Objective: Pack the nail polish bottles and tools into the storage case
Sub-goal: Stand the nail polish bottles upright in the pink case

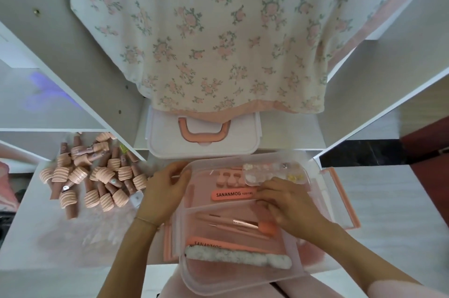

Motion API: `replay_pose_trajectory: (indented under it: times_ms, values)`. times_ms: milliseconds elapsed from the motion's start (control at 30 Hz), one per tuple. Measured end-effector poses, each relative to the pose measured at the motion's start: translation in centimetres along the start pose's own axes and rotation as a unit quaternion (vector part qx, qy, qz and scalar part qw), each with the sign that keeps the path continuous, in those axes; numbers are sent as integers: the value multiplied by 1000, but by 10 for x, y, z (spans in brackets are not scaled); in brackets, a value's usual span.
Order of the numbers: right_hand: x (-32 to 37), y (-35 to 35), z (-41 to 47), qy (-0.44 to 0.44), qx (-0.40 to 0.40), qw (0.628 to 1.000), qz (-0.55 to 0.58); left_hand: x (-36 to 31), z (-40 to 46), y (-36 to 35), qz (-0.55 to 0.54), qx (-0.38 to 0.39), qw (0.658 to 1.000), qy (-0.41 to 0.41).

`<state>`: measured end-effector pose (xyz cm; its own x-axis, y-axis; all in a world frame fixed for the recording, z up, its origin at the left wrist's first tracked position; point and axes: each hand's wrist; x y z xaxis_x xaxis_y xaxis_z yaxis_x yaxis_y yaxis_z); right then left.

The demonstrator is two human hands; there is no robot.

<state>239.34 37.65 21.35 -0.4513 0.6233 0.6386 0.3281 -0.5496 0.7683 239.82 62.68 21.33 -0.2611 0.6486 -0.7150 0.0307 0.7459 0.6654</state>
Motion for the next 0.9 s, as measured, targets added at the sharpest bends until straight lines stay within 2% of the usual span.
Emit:
replay_pose_trajectory:
  times_ms: [300,367,467,600,800,900]
  values:
    - [18,9,42,33,-31,999,-14,-10,12,35,-88,-65,994,11]
    - [18,10,60,20,-26,999,-10,-10,16,44,-121,-84,989,31]
    - [10,7,92,-18,9,1000,9,-8,20,54,-139,-73,985,65]
    - [-3,3,130,-56,19,998,-2,0,23,54,-79,-96,991,52]
    - [-11,-12,164,-84,40,995,-42,12,28,36,-27,-104,990,90]
    - [-9,-20,171,-83,48,995,-39,14,27,29,-21,-165,980,105]
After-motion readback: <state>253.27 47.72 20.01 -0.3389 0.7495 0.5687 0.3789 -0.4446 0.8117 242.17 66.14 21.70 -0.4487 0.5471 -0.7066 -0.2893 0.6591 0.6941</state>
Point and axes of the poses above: each hand's wrist, its own z-axis towards the middle knuckle, its own y-axis out of the back of the hand, x = y × z, and after that the axes turned 10 degrees about z, right-handed
